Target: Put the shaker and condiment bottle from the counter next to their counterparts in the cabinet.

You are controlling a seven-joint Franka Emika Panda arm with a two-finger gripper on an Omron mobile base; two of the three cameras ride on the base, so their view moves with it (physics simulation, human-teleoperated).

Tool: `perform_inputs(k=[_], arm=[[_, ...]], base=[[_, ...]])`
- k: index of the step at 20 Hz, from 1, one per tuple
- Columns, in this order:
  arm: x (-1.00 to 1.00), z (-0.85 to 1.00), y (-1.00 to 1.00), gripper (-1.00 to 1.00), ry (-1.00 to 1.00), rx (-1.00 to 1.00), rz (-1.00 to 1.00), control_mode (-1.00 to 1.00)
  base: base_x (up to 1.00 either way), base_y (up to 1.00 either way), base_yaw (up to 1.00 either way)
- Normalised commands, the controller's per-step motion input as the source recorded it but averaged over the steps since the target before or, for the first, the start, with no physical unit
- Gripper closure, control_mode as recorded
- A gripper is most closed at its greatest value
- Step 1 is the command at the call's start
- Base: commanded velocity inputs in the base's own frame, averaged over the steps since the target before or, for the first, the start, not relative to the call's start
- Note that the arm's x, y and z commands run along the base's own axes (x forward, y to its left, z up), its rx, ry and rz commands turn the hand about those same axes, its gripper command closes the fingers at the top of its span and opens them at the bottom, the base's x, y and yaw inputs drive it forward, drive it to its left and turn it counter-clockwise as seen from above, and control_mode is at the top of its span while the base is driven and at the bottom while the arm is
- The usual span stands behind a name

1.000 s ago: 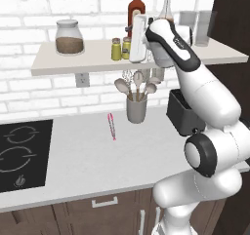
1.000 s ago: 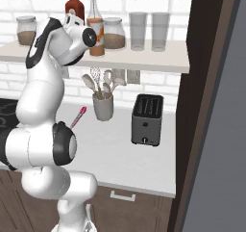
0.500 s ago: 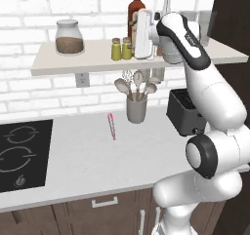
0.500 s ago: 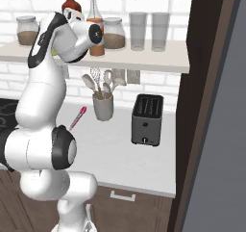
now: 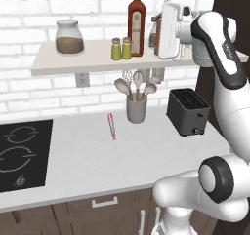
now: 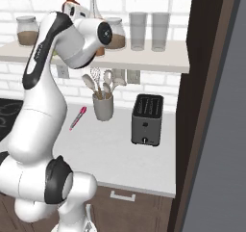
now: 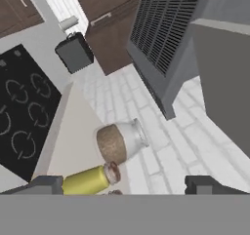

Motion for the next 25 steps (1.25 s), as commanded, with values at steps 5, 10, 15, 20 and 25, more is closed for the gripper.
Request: perform_inputs(k=[5,10,15,20,25], arm=[[-1.00,-0.03,-0.39,-1.00,0.00,0.00,0.00,-1.00],[-0.99,-0.32,-0.32,-1.00,0.00,0.00,0.00,-1.00],[-0.90,-0.49,-0.23,-1.00,0.04,0.00,0.00,-1.00],[-0.76,-0.61,-0.13,-1.00,0.13,-0.03,0.00,-1.00],[-0.43,-0.83,-0.02,-1.00,0.30,-0.08,-0.01,-1.00]], base=[[0.00,0.00,0.00],[0.00,0.00,0.00],[0.00,0.00,0.00],[0.00,0.00,0.00],[0.00,0.00,0.00]])
